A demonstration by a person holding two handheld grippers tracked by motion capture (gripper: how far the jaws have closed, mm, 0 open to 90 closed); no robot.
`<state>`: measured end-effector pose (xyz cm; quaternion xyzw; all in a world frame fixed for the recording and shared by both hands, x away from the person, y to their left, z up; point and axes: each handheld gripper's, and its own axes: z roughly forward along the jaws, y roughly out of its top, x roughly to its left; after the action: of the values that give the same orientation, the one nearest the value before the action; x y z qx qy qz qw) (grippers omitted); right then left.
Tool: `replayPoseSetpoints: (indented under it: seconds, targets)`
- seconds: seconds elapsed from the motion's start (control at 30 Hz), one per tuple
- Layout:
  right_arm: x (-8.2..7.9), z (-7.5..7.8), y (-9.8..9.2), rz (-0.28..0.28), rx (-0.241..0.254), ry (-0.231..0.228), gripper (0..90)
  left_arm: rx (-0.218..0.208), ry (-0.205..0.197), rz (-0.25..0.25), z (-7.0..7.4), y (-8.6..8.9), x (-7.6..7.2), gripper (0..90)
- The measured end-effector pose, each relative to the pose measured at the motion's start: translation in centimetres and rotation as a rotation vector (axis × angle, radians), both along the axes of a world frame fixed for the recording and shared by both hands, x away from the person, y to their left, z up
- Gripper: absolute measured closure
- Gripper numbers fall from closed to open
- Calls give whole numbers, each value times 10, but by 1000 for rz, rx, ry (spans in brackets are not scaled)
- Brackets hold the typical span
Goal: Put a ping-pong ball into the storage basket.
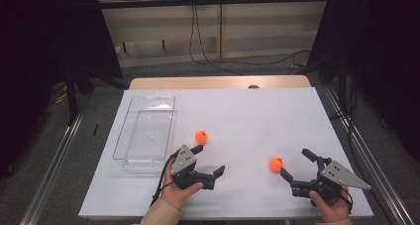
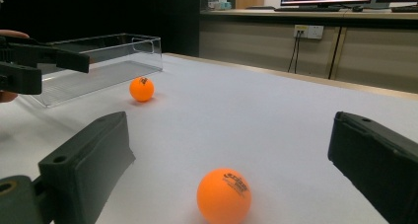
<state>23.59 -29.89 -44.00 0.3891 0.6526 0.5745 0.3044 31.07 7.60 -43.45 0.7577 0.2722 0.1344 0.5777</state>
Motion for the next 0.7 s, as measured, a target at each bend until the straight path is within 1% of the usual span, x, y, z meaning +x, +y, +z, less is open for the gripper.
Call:
replayPoseSetpoints:
  seconds: [0.13,0.5,0.7]
  targets:
    - [0,0,0,0,0,-1,21,1,7,-7,-1,-3,1,18]
    - [0,0,0,2,0,-1,21,2,6,-14,0,-7,4,19]
    - [0,0,0,0,-1,-2,21,6,7,-23,0,-13,5,19]
